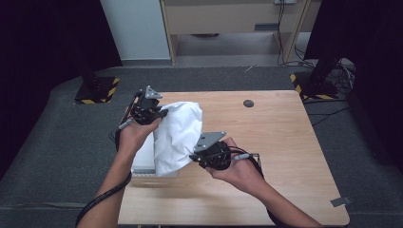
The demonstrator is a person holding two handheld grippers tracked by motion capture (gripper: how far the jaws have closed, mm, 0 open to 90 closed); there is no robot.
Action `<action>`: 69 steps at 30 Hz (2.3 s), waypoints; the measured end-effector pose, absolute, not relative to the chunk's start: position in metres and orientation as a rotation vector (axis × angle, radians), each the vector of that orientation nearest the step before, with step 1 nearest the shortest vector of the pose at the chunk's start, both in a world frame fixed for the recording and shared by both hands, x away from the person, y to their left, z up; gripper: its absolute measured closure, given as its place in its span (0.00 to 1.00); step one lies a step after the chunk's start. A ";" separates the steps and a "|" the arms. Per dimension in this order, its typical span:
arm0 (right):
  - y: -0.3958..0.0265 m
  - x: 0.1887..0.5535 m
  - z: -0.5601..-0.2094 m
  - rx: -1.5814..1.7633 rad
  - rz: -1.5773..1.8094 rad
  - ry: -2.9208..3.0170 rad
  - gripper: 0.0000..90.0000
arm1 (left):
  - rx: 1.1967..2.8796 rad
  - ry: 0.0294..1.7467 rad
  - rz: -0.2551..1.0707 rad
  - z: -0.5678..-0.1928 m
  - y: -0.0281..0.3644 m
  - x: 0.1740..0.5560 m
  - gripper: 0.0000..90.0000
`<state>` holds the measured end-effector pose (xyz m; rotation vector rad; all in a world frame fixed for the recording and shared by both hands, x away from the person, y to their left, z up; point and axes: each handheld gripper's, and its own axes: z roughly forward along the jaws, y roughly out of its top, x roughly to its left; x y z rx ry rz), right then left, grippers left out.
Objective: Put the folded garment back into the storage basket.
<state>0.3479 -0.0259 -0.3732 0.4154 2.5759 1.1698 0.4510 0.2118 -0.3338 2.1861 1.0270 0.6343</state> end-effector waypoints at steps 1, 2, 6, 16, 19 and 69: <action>-0.025 0.349 -0.373 0.418 1.170 2.575 0.90 | 2.184 1.026 0.634 -0.334 0.213 0.452 0.88; -0.025 0.350 -0.373 0.419 1.169 2.575 0.90 | 2.187 1.025 0.636 -0.334 0.213 0.453 0.88; -0.025 0.353 -0.373 0.427 1.165 2.573 0.90 | 2.189 1.016 0.643 -0.332 0.213 0.455 0.88; -0.025 0.360 -0.373 0.451 1.162 2.564 0.90 | 2.201 0.992 0.660 -0.327 0.210 0.461 0.88; -0.024 0.363 -0.371 0.451 1.155 2.559 0.90 | 2.203 0.992 0.670 -0.325 0.209 0.462 0.88; 0.020 0.377 -0.383 0.439 1.163 2.589 0.90 | 2.238 1.019 0.706 -0.333 0.240 0.476 0.88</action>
